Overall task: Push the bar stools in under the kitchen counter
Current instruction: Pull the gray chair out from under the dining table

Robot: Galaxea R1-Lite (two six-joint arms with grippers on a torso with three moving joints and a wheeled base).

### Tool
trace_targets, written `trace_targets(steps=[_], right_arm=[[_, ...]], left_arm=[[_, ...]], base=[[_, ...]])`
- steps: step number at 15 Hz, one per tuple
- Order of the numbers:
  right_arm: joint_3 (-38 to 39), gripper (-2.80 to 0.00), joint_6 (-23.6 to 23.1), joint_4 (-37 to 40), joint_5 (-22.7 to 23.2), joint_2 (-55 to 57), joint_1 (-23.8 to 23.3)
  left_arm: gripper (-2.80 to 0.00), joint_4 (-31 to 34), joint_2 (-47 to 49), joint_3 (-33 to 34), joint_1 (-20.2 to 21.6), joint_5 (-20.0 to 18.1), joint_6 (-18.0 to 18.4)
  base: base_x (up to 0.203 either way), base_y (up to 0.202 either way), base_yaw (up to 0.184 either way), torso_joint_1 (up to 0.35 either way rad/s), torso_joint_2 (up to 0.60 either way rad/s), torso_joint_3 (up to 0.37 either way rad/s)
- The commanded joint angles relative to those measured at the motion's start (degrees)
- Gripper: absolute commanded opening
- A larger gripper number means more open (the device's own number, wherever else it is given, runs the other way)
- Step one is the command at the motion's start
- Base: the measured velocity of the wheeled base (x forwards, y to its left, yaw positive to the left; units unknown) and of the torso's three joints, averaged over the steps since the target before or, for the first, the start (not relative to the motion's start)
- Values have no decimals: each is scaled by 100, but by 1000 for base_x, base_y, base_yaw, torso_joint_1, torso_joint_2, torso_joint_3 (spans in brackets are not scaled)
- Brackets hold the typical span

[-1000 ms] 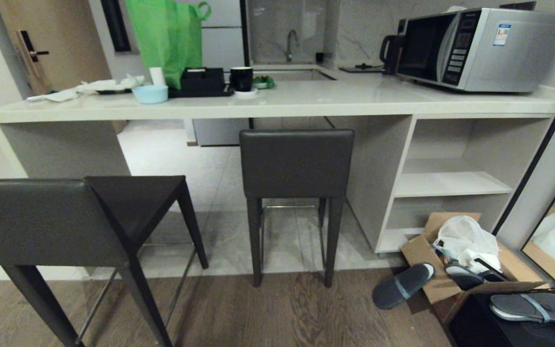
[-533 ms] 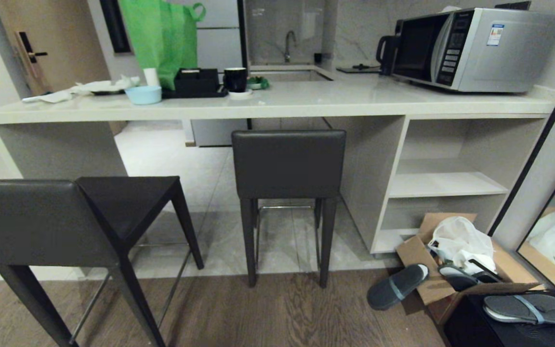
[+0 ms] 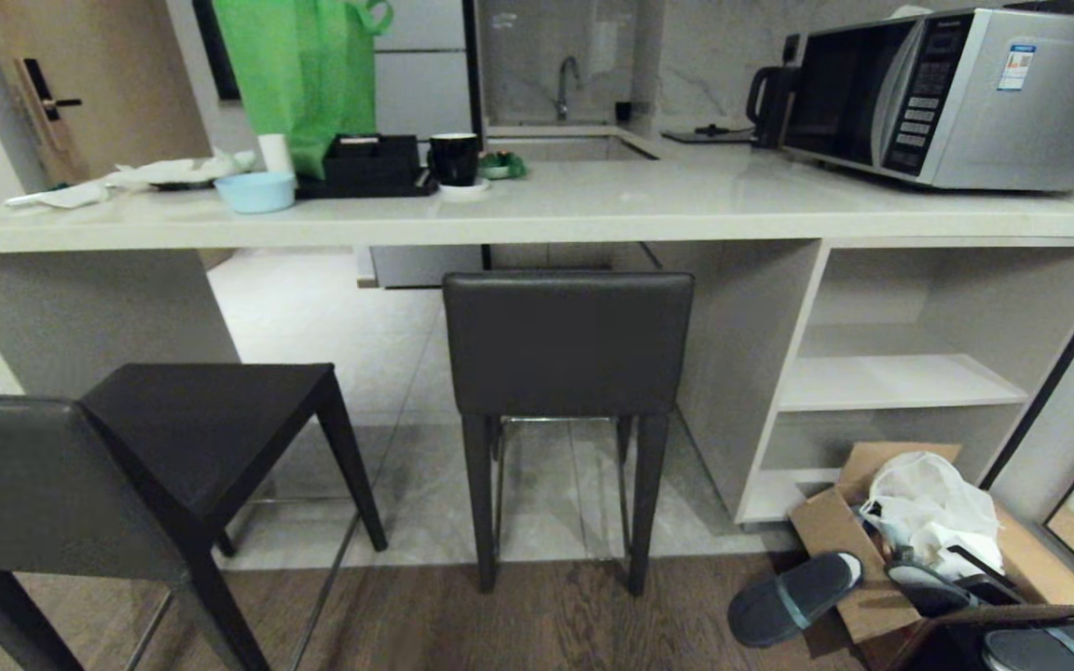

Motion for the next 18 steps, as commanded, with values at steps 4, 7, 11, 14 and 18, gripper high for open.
trace_targets(steps=[4,7,11,14,18], right_arm=[[1,-280,-4,-1,0,7,0],[1,-280,-4,-1,4,7,0],[1,-280,-4,-1,6,7,0],[1,-280,-4,-1,-2,7,0],[1,-280,-4,-1,-2,7,1]], left_arm=[[-280,-6,9,18,0,0,-2],[-280,-6,9,18,0,0,-2],[-280,-6,9,18,0,0,-2],[-280,-6,9,18,0,0,-2],[-280,-6,9,18,0,0,-2]], base=[[193,0,1,2,3,2],[194,0,1,3,4,5],[194,0,1,2,0,2],[193,0,3,2,2,2],[195,0,1,3,1,2]])
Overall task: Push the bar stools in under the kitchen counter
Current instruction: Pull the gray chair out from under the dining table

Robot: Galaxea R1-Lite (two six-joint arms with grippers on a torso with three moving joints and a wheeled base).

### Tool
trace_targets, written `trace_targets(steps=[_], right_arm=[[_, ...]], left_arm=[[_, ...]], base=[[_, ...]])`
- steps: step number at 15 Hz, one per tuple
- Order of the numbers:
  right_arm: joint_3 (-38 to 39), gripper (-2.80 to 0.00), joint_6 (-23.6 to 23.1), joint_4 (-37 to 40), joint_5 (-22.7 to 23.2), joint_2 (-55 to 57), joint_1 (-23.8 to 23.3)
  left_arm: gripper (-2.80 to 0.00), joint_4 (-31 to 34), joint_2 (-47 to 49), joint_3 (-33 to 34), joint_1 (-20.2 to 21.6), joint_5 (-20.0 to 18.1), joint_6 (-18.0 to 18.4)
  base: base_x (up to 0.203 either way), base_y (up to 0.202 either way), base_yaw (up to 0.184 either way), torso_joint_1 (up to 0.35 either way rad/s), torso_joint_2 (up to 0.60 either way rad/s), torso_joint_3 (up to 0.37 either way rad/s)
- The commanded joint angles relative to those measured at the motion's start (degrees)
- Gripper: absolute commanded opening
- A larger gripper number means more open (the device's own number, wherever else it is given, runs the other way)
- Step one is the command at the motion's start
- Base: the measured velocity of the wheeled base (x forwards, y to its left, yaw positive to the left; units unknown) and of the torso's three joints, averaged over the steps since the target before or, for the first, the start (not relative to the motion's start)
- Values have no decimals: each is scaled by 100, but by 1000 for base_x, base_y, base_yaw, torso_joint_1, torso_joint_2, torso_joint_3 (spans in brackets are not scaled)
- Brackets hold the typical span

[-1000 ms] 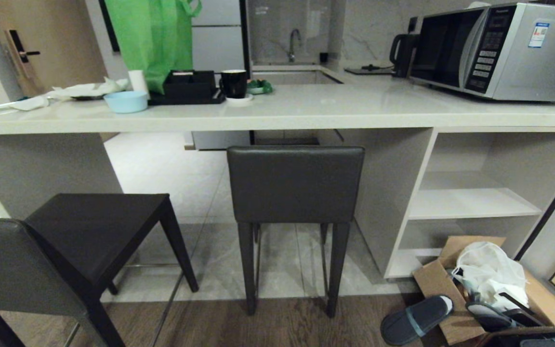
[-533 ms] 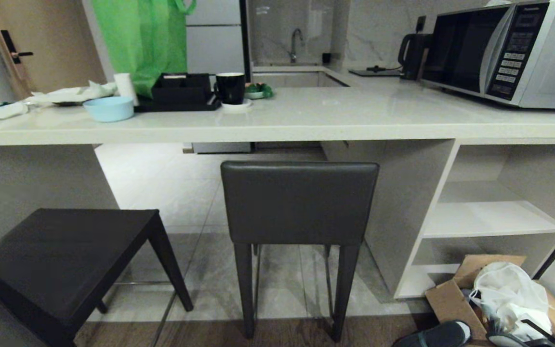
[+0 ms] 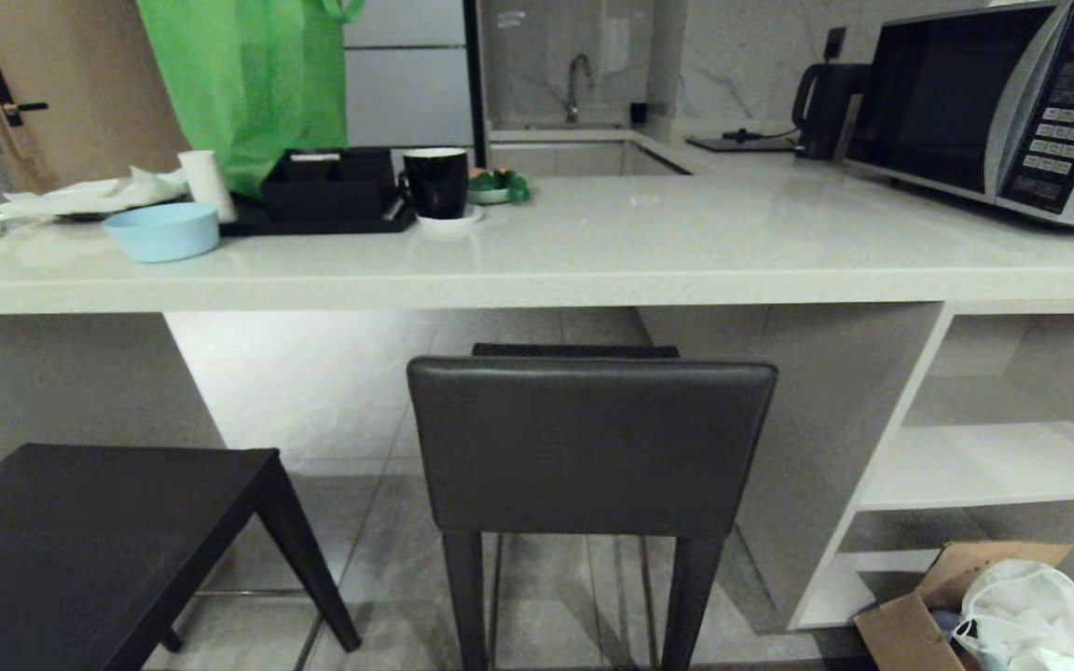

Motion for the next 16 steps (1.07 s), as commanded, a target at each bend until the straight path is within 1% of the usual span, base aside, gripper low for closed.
trace_targets(steps=[1,5,16], right_arm=[[1,-280,-4,-1,-2,7,2],[1,-280,-4,-1,-2,7,2],[1,-280,-4,-1,-2,-1,2]], left_arm=[[-280,0,9,18,2,0,-4],[-280,0,9,18,2,0,-4],[-280,0,9,18,11,-9,13]], base=[[195,0,2,5,1,2],[168,0,-2,5,3,1],[0,0,0,0,0,0]])
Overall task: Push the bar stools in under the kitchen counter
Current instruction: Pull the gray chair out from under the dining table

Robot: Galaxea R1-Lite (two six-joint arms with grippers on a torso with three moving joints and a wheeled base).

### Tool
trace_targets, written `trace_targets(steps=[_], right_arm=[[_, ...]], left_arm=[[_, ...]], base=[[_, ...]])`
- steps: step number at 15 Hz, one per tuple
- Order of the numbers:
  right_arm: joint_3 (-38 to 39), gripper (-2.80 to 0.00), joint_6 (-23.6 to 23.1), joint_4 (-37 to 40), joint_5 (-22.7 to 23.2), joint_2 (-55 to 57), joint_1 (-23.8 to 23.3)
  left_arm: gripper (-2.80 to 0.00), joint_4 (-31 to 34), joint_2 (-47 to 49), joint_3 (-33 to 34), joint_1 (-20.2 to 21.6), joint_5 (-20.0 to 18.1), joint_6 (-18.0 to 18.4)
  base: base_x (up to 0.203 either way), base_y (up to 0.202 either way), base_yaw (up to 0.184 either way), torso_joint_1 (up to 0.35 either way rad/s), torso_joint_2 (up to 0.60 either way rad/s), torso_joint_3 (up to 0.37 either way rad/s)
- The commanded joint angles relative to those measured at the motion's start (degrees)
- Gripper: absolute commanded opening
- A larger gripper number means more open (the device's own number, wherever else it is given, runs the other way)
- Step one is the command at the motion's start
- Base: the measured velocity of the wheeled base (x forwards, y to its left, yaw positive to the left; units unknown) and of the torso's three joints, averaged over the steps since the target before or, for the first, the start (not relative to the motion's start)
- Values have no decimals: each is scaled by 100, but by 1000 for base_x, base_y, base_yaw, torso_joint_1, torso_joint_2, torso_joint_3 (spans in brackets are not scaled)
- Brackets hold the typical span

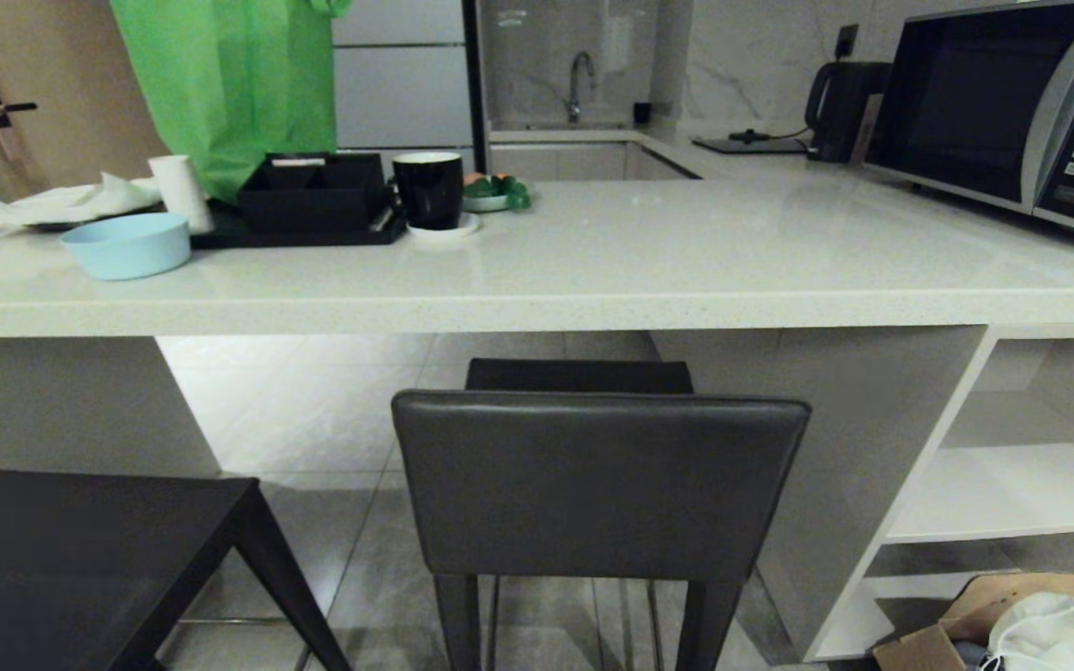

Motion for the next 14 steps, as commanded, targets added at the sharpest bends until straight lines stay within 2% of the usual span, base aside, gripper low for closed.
trace_targets(steps=[1,8,9,10,14], right_arm=[[1,-280,-12,-1,9,-1,2],[1,-280,-10,-1,0,5,2],[1,-280,-3,-1,0,2,2],[1,0,-20,-1,0,-1,2],[1,0,-12,-1,1,-1,2]], left_arm=[[-280,-5,9,18,9,-4,11],[-280,-5,9,18,0,-4,0],[0,-11,9,18,0,-4,-1],[0,-5,9,18,0,-4,2],[0,-5,9,18,0,-4,2]], base=[[0,0,0,0,0,0],[0,0,0,0,0,0],[0,0,0,0,0,0],[0,0,0,0,0,0],[0,0,0,0,0,0]])
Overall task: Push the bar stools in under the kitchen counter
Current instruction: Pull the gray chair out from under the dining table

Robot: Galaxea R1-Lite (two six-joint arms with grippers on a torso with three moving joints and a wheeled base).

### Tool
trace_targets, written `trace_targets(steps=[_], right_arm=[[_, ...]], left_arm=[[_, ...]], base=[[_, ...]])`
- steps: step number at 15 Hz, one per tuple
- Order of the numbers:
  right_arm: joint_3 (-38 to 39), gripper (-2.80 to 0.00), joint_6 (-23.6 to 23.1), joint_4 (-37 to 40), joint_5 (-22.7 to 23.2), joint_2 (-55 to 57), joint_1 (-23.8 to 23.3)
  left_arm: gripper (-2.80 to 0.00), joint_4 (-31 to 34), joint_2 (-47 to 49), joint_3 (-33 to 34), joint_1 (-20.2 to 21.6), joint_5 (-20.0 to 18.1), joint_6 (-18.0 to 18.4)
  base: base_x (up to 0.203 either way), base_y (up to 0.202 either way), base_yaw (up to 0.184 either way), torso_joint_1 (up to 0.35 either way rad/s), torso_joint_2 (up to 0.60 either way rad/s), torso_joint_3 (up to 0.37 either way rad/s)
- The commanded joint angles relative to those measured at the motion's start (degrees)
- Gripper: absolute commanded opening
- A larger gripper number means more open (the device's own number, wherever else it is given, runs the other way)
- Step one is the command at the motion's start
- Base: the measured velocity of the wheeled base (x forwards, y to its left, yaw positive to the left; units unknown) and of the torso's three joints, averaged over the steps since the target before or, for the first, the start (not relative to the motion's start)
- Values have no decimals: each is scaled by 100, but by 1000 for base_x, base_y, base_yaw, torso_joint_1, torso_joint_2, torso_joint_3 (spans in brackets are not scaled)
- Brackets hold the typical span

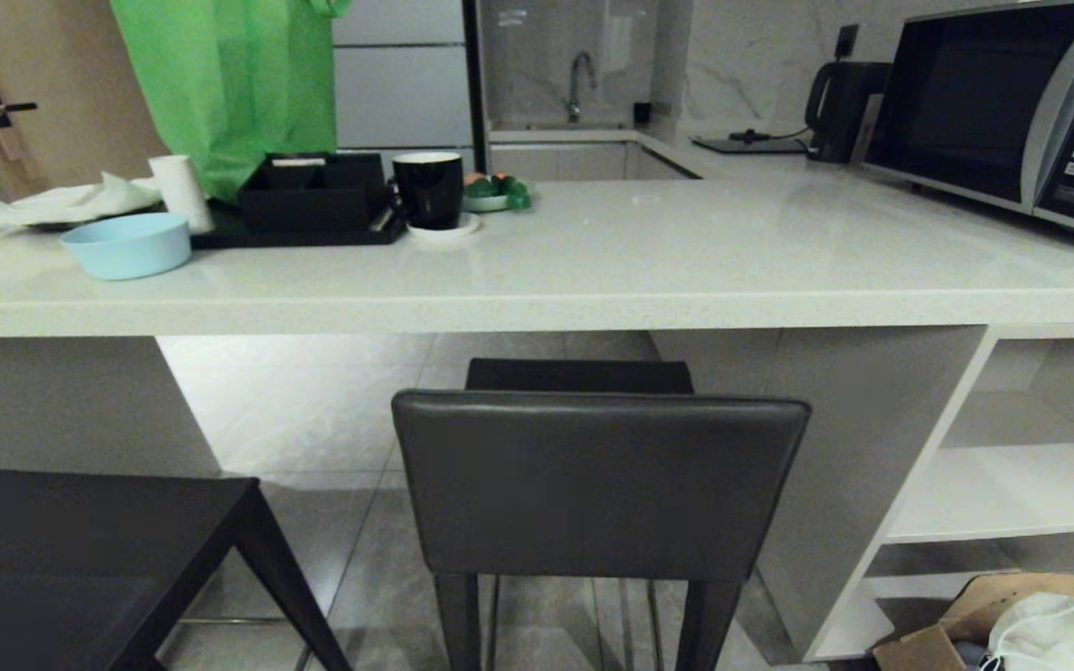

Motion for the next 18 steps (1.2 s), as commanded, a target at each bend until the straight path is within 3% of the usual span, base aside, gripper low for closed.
trace_targets(steps=[1,7,9,11,13,18], right_arm=[[1,0,0,-1,0,-1,2],[-21,0,-190,12,57,-1,-2],[-395,0,-76,22,63,273,1],[-977,0,114,4,204,988,69],[-1207,0,179,-244,480,1842,230],[-1138,0,244,-2131,1540,4608,618]], left_arm=[[0,-5,9,18,0,0,-2],[0,63,6,-6,0,-8,34],[0,1,2,-114,6,-40,13],[0,90,329,-846,14,-530,-141],[0,-103,1300,-1231,-7,-1015,-286],[0,-2386,4470,-1177,-360,-2182,-564]], base=[[0,0,0,0,0,0],[0,0,0,0,0,0],[0,0,0,0,0,0],[0,0,0,0,0,0],[0,0,0,0,0,0],[0,0,0,0,0,0]])
